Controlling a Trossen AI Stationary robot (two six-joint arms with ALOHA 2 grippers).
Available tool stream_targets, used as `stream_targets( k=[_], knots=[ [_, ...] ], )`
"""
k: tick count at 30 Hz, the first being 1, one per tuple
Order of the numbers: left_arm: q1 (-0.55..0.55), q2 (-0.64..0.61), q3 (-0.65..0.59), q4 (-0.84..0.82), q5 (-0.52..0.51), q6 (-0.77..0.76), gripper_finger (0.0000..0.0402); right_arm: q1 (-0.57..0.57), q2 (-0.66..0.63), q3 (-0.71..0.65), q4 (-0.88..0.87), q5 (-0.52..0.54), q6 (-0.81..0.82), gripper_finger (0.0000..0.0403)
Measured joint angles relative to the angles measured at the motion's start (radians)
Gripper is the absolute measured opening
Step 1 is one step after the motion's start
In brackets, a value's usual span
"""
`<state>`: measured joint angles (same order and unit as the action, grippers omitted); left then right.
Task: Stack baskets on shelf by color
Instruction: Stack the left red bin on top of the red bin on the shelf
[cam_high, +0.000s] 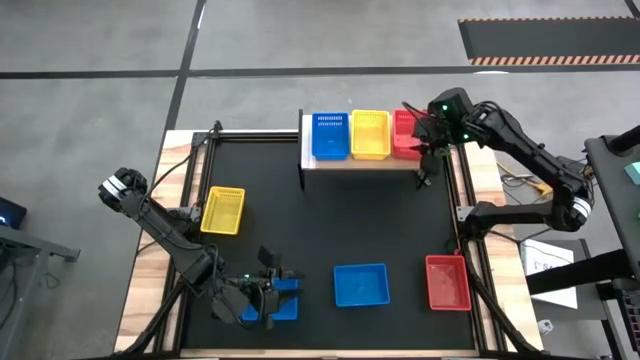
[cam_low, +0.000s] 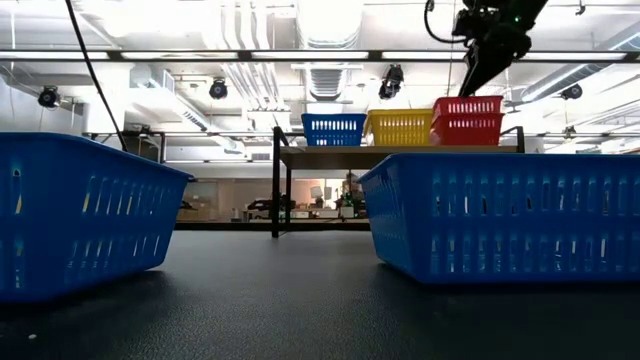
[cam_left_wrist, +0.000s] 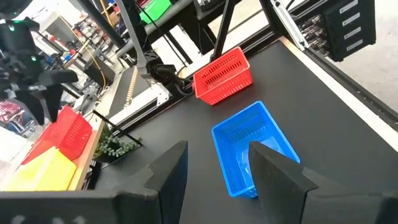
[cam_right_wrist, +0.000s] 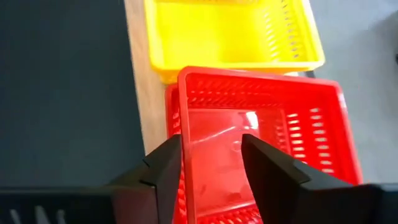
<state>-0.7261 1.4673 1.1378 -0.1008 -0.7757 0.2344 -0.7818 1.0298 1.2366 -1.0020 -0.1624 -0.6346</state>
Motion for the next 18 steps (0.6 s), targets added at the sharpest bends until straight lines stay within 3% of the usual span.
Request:
stream_targets(
  k=[5,11,18],
  knots=[
    [0.000,0.000,0.000,0.006,0.000,0.000,0.0155,0.000,-0.001,0.048,-0.058,0.005,0.008,0.0151],
    [0.003,0.000,-0.001,0.007,0.000,0.015,0.0155,0.000,0.001,0.061,-0.050,-0.005,0.048,0.0095],
    [0.012,0.000,-0.004,0.013,0.001,0.015,0.0155,0.001,0.035,0.020,0.002,-0.161,0.067,0.0017]
  ],
)
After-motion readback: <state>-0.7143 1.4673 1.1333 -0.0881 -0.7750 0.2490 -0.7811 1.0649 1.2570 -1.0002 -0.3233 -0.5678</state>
